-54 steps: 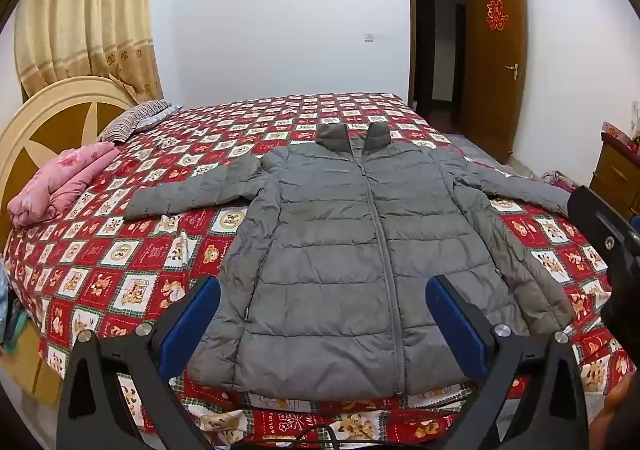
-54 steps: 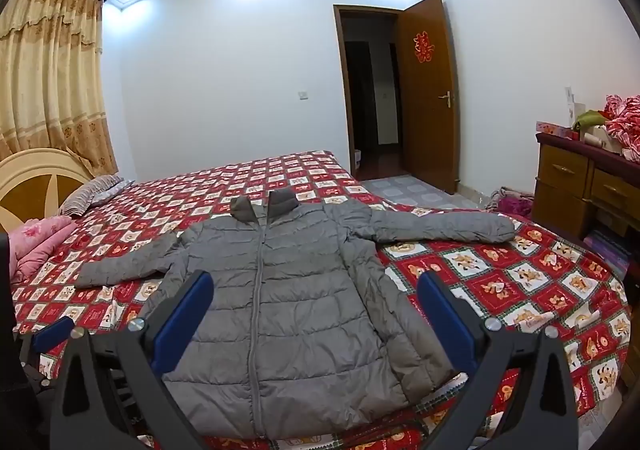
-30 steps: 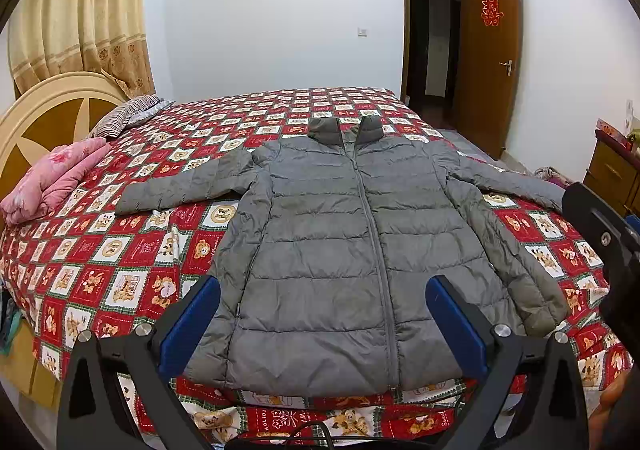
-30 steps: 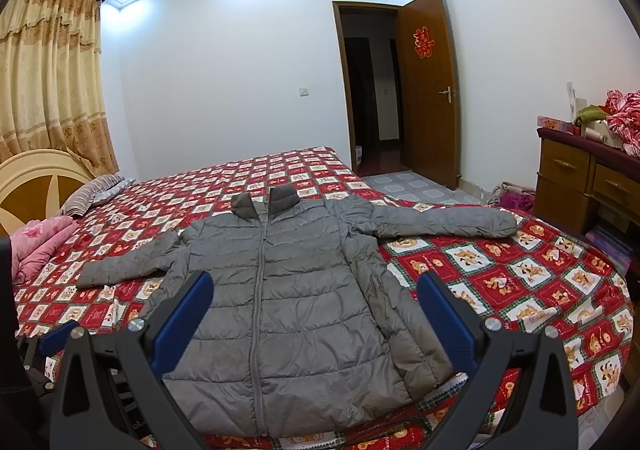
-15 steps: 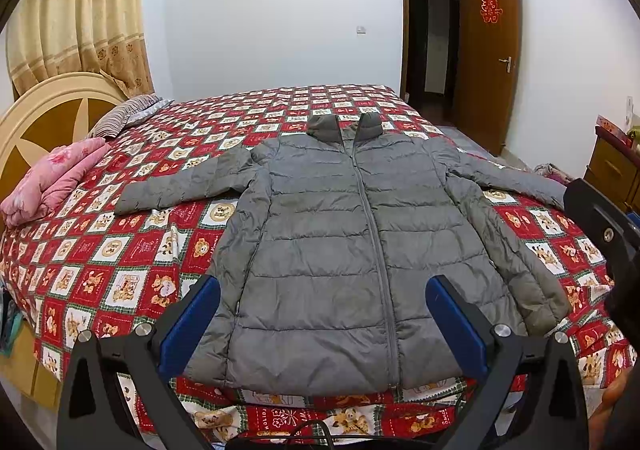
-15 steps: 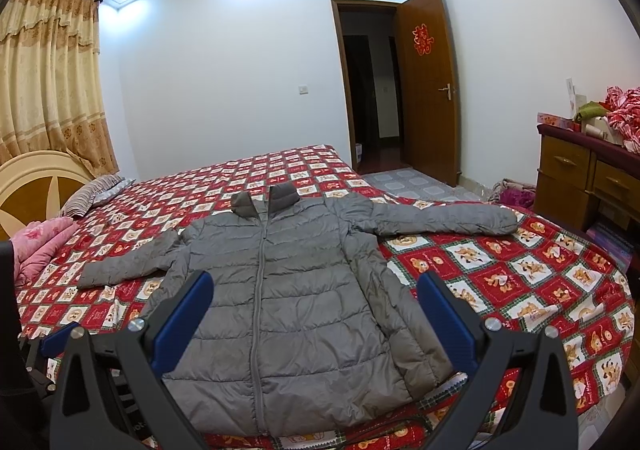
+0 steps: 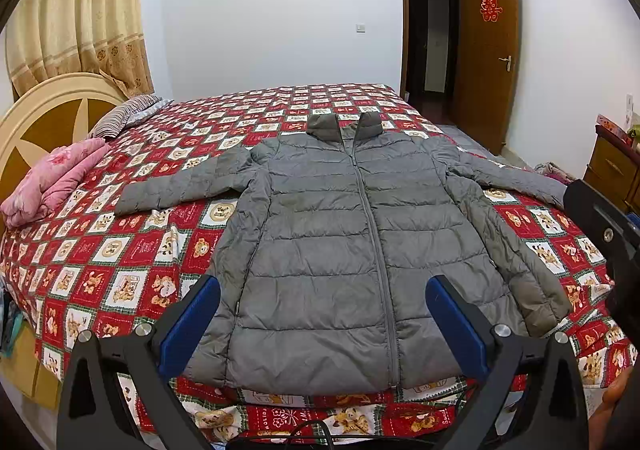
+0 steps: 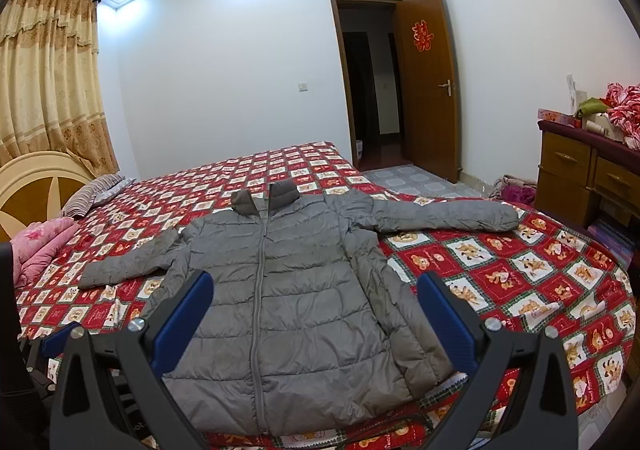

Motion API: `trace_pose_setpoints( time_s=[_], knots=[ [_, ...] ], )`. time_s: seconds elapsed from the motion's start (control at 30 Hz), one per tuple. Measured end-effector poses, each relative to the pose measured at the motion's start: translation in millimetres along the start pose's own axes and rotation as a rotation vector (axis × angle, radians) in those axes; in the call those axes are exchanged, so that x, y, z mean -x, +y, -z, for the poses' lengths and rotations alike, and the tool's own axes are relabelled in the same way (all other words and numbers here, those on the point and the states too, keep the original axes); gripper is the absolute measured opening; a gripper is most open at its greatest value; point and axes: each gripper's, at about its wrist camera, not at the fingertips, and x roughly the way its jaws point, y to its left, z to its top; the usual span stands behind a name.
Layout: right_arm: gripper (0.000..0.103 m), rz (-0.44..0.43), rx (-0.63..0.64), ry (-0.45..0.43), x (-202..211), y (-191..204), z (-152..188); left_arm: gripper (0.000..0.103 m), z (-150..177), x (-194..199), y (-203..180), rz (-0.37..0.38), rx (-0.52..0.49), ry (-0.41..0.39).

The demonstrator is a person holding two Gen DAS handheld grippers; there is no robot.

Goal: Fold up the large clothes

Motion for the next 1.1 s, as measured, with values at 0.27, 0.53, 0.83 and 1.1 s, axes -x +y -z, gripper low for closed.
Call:
trace_pose_setpoints(
  time_s=[0.27, 0.53, 0.83, 1.1],
  knots=[
    [0.103, -0.003, 0.000, 0.007, 2.7, 4.3, 5.8, 0.102, 2.0, -0.9, 1.5, 0.001, -0.002, 0.005],
    [0.103, -0.003, -0.003, 0.012, 2.0, 3.9, 4.6, 0.102, 1.3, -1.3, 0.7, 0.000, -0.002, 0.006],
    [0.103, -0.005, -0.004, 0.015, 0.2, 2.2, 3.6, 0.102, 1.7, -1.2, 0.7, 0.000, -0.003, 0.008],
    [0.103, -0.007, -0.003, 0.027, -0.9, 4.5, 5.0, 0.102, 4.2, -3.0, 1.5, 0.001, -0.006, 0.016]
  ],
)
